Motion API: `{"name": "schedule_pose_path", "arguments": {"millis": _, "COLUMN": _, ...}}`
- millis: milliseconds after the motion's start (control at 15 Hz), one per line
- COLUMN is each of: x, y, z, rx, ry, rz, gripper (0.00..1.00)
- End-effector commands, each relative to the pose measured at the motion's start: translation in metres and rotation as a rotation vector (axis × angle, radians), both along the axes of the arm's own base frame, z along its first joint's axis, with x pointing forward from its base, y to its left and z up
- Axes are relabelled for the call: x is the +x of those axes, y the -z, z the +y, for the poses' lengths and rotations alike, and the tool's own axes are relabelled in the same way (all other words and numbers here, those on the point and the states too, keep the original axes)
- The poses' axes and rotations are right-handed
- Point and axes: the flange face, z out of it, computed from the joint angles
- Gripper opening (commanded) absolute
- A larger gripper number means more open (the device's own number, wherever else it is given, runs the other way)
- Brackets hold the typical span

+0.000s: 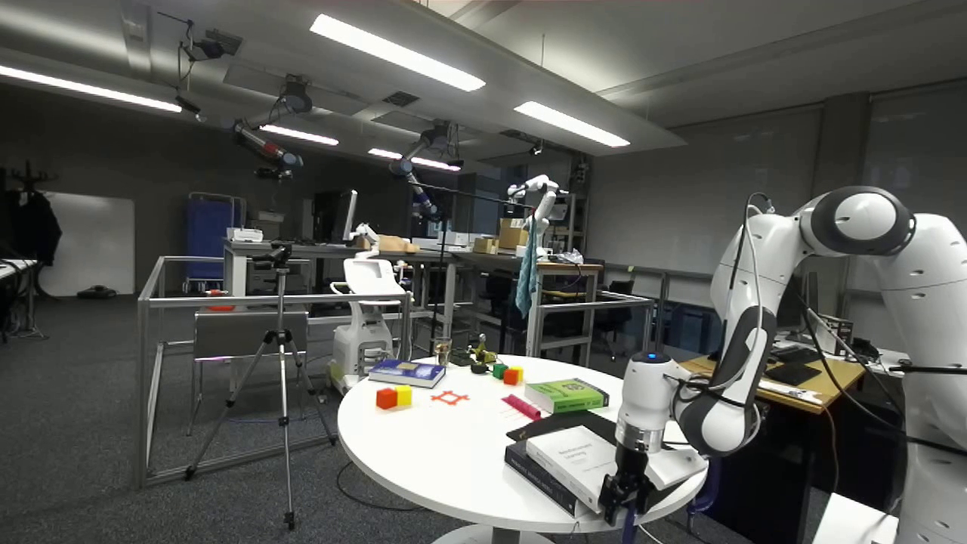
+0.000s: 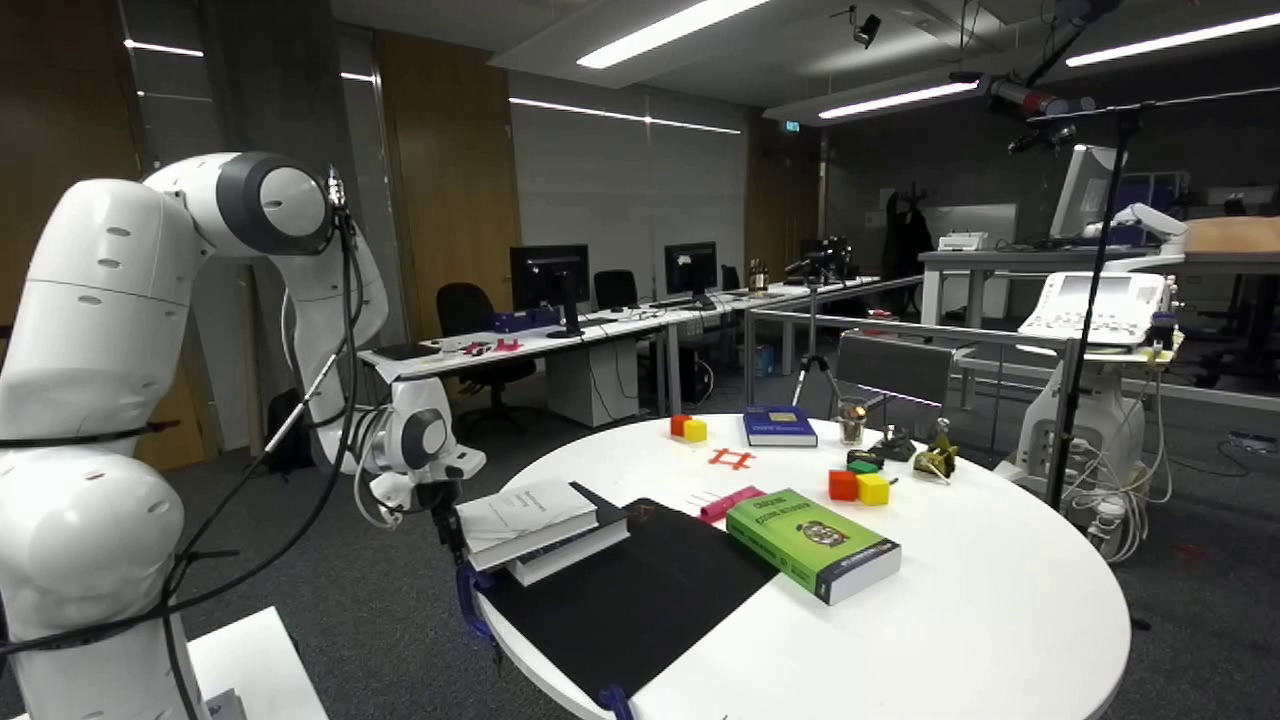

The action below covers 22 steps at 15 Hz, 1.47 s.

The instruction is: Push the white book backwards slightly

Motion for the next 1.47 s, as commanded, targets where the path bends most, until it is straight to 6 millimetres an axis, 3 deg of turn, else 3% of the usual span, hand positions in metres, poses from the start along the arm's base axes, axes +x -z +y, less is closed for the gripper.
{"name": "schedule_pose_path", "arguments": {"millis": 0, "x": 0.008, "y": -0.001, "z": -0.005, "rx": 0.012, "ry": 0.013, "rz": -0.012, "gripper": 1.0}}
{"name": "schedule_pose_path", "arguments": {"millis": 1400, "x": 0.017, "y": -0.008, "z": -0.022, "rx": -0.011, "ry": -0.005, "rz": -0.008, "gripper": 1.0}}
